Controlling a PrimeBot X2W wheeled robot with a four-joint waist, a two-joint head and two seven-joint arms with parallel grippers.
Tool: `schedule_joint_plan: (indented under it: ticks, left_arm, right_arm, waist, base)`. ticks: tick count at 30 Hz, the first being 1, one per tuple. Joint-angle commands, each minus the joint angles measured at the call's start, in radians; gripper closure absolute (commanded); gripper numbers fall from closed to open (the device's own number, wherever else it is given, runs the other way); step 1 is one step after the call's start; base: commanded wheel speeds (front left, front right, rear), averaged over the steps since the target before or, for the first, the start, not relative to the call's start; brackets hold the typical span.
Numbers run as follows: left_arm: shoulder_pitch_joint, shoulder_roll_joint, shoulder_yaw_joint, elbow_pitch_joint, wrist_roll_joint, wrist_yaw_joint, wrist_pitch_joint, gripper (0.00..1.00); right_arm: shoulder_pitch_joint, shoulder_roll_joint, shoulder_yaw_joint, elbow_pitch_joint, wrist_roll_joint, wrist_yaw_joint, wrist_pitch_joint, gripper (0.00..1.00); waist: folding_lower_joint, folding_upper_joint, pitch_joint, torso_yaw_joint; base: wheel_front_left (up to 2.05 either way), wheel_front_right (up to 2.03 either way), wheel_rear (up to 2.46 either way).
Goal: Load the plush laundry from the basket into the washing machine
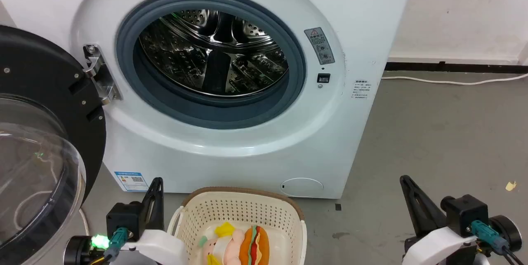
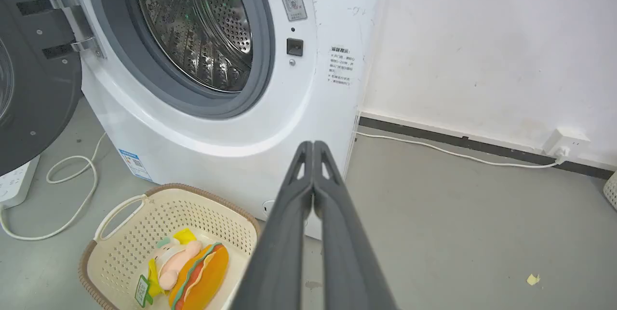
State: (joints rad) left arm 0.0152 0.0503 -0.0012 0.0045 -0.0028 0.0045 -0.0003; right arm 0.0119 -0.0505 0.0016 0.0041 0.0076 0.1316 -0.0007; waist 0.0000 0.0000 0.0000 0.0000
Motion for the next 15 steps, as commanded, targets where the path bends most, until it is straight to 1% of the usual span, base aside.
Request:
schedule_joint_plan:
  ticks: [1, 15]
  left_arm:
    - [-0.015, 0.0, 0.001, -0.005, 0.003, -0.005, 0.0, 1.0]
    - [-0.015, 0.0, 0.001, -0.005, 0.003, -0.005, 0.0, 1.0]
  right_arm:
    - [-0.012, 0.0, -0.002, -0.004, -0.008, -0.001, 0.001, 1.0]
    - [-0.012, 0.0, -0.002, -0.004, -0.008, -0.001, 0.001, 1.0]
  waist:
    - [0.0, 0.0, 0.0, 0.0]
    - [0.0, 0.0, 0.0, 0.0]
  base:
    - [0.0, 0.0, 0.0]
    - [0.0, 0.0, 0.0]
